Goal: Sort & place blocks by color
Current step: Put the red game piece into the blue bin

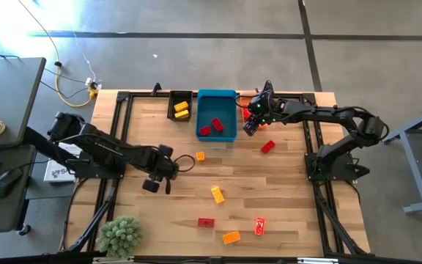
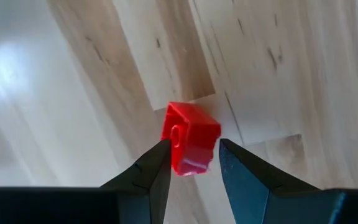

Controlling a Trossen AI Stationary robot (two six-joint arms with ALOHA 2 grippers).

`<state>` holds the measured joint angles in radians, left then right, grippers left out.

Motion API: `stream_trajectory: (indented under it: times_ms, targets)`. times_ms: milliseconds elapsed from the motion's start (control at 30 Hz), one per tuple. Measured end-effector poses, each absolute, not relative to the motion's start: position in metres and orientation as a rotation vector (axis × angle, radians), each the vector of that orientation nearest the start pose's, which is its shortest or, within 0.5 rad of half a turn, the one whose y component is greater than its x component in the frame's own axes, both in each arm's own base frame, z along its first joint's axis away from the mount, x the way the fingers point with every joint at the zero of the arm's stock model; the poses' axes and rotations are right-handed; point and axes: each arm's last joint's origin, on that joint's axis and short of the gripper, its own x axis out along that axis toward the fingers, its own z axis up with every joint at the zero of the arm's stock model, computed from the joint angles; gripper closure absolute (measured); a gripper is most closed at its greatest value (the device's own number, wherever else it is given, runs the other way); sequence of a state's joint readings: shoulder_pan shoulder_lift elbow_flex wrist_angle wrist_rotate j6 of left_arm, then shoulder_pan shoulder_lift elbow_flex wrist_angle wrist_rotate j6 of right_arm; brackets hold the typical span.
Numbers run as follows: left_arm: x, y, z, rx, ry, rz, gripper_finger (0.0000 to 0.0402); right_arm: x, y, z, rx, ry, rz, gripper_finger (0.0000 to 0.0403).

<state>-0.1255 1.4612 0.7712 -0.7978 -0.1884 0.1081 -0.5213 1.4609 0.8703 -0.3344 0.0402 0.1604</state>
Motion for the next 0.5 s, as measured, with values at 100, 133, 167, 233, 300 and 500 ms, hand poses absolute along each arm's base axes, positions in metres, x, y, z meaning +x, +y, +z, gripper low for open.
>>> stream_trajectory:
  times_ms: [100, 133, 167, 233, 300, 500]
  targets:
    - [0.227, -0.023, 0.156, 0.315, 1.487, -0.037, 0.0277, 0.248, -0.144, 0.202, 0.369, 0.868, -0.594, 0.0233]
    - [0.228, -0.024, 0.155, 0.313, 1.489, -0.04, 0.0277, 0.248, -0.144, 0.202, 0.369, 0.868, -0.594, 0.0233]
    - [0.228, -0.023, 0.154, 0.314, 1.493, -0.038, 0.0277, 0.247, -0.144, 0.202, 0.369, 0.869, -0.594, 0.0233]
    - [0.229, -0.023, 0.152, 0.323, 1.494, -0.029, 0.0277, 0.247, -0.143, 0.202, 0.369, 0.869, -0.594, 0.0233]
    - [0.231, -0.023, 0.15, 0.326, 1.491, -0.026, 0.0277, 0.248, -0.144, 0.202, 0.368, 0.868, -0.594, 0.0233]
    - [0.234, -0.023, 0.142, 0.336, 1.51, -0.011, 0.0277, 0.248, -0.144, 0.202, 0.368, 0.868, -0.594, 0.0233]
